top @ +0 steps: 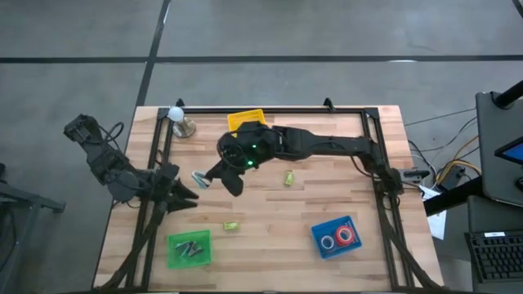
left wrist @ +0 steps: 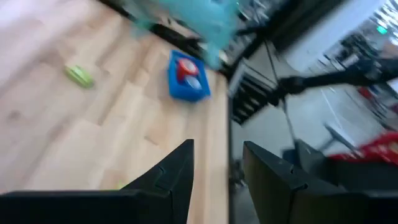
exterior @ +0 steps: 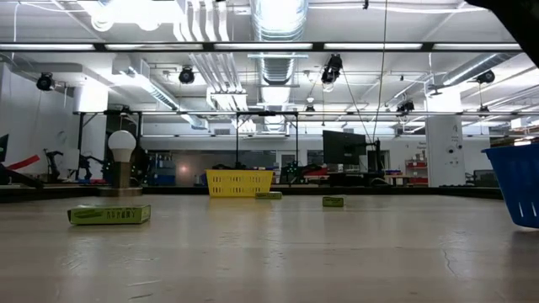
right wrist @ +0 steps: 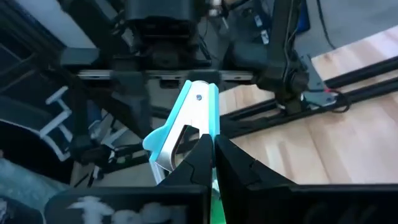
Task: Pick and place Stapler, Stapler remover, tape
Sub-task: Put the light blue staple remover into the green basket
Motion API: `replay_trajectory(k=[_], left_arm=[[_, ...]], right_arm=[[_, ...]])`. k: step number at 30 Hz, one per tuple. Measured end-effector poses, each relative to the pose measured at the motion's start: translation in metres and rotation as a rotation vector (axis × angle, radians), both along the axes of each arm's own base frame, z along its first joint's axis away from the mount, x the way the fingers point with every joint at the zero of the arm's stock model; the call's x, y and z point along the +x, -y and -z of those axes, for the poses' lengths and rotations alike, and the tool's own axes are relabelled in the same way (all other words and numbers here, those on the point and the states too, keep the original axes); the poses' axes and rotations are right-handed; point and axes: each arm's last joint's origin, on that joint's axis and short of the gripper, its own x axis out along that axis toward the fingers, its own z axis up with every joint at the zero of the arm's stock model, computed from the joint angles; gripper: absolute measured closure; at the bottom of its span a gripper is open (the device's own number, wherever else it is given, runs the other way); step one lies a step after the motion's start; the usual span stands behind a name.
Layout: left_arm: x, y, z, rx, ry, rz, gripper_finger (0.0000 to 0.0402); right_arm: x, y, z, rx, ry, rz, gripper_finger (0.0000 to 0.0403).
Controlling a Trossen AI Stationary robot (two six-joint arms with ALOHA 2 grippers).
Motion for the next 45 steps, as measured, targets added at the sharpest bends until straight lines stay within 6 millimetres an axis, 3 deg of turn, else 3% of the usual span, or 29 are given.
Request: replay_trajectory(k=[10, 29, 45], left_arm=[[0.000, -0.003, -0.016, 0.007, 0.165, -0.060, 0.0262], [0.001, -0.005, -0.020, -0.031, 0.211, -0.127, 0.0263], [0.002, -0.004, -0.019, -0.031, 0.211, -0.135, 0.0357]], right_arm=[[-0.003, -0.010, -0.005, -0.044, 0.024, 0.003, 0.0395], [0.000, -0.015, -0.007, -0.051, 0.080, 0.003, 0.0395], [0.001, -0.014, -0.007, -0.061, 0.083, 0.029, 0.0395]])
